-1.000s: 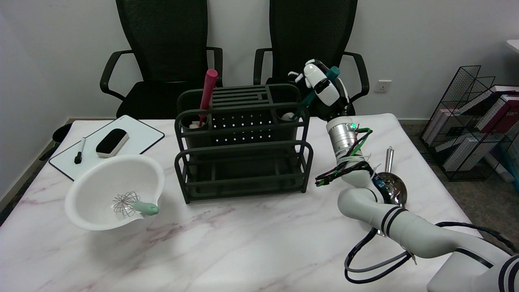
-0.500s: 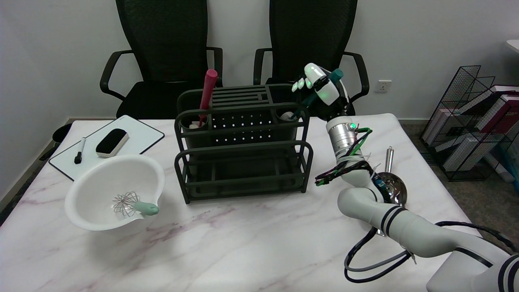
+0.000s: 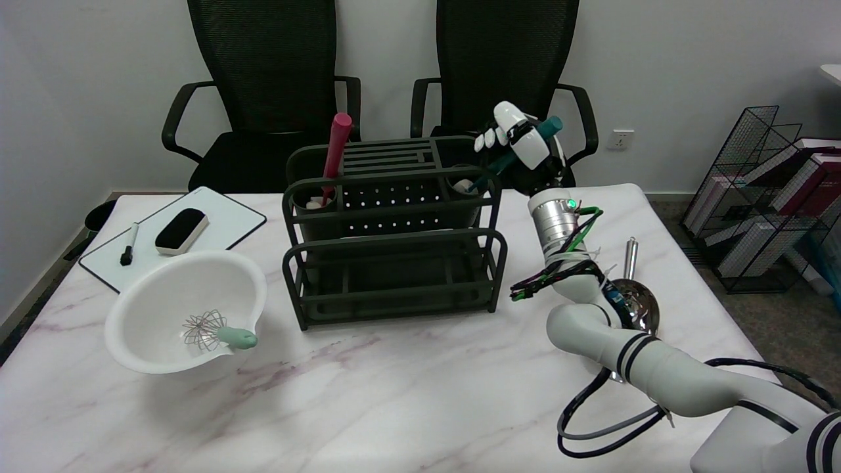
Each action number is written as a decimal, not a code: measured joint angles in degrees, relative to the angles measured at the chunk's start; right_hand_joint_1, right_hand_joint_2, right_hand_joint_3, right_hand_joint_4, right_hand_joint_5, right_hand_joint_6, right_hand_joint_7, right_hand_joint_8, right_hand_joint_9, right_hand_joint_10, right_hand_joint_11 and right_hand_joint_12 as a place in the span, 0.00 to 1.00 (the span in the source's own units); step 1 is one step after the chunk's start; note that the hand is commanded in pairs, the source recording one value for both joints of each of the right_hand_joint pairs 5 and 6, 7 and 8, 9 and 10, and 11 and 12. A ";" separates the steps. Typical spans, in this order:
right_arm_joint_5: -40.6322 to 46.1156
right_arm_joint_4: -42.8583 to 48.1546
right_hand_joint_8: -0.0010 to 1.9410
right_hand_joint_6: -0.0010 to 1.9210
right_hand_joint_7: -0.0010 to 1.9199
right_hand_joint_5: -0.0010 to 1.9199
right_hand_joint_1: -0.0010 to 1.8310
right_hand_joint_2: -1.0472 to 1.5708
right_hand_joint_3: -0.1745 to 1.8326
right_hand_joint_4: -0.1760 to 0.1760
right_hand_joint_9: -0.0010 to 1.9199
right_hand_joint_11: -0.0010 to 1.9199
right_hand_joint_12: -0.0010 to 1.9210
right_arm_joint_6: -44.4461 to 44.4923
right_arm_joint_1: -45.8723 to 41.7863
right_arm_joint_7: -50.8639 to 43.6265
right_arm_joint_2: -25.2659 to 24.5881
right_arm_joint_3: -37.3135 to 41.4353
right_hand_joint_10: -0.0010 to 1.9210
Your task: Pick up the blue drink carton.
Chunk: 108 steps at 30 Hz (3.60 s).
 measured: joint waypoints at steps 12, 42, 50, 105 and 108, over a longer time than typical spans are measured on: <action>-0.09 0.05 0.92 1.00 0.93 1.00 0.59 0.67 0.54 0.50 0.85 0.77 0.77 -0.27 0.33 -0.18 -0.18 -0.01 0.85; -5.74 3.24 0.99 1.00 1.00 1.00 0.54 0.95 0.41 0.50 1.00 1.00 1.00 -11.26 4.75 -1.56 1.13 -2.21 1.00; -6.68 6.32 0.99 1.00 1.00 1.00 0.52 0.97 0.38 0.50 1.00 1.00 1.00 -14.78 4.75 -4.41 3.10 -1.21 1.00; -6.92 38.23 0.99 1.00 1.00 1.00 0.53 1.00 0.33 0.50 1.00 1.00 1.00 -15.60 -18.24 -23.67 6.88 25.11 1.00; -6.88 38.70 0.99 1.00 1.00 1.00 0.53 1.00 0.34 0.50 1.00 1.00 1.00 -13.48 -21.10 -24.35 6.54 25.69 1.00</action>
